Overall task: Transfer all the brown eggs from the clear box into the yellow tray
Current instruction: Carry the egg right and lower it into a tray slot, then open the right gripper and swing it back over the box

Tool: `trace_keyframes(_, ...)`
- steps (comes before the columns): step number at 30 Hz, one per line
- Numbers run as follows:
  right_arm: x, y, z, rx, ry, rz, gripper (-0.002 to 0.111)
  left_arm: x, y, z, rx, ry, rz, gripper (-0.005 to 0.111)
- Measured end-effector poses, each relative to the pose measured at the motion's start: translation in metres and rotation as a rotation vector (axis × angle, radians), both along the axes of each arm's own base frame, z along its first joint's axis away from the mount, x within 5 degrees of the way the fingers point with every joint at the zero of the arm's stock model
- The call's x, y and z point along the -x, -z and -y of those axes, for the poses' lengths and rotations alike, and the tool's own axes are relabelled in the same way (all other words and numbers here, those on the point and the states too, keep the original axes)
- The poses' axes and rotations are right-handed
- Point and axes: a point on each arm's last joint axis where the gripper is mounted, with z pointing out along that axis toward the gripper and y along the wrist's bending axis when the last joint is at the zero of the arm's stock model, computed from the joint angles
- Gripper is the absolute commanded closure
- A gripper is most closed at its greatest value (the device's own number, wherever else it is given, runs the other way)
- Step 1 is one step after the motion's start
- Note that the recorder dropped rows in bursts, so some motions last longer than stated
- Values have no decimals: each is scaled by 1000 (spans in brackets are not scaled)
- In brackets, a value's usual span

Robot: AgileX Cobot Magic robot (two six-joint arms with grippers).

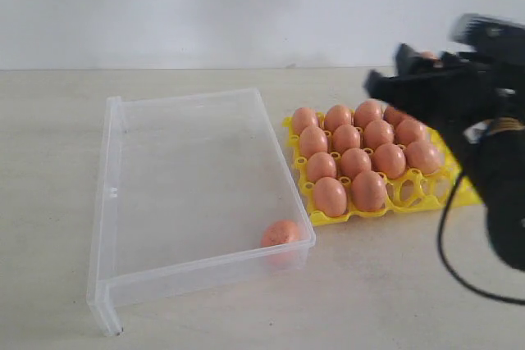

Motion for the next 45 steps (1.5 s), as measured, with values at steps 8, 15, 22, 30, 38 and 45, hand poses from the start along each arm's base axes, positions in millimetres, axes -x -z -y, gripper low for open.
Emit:
trace_keyframes(8,-8,13,70,-34,-616,-163,109,0,0,0,0,0,0,105)
trace_keyframes(15,-12,43,84,58,-691,-364,109,0,0,0,0,1,2,105)
trace_keyframes(22,-47,70,70,198,-731,-447,109,0,0,0,0,1,2,105)
trace_keyframes(30,-47,67,68,185,-749,-422,105,0,0,0,0,1,2,105)
trace_keyframes(38,-47,67,67,190,-757,-413,78,0,0,0,0,1,2,105)
trace_keyframes(45,-48,67,67,189,-753,-411,50,0,0,0,0,1,2,105)
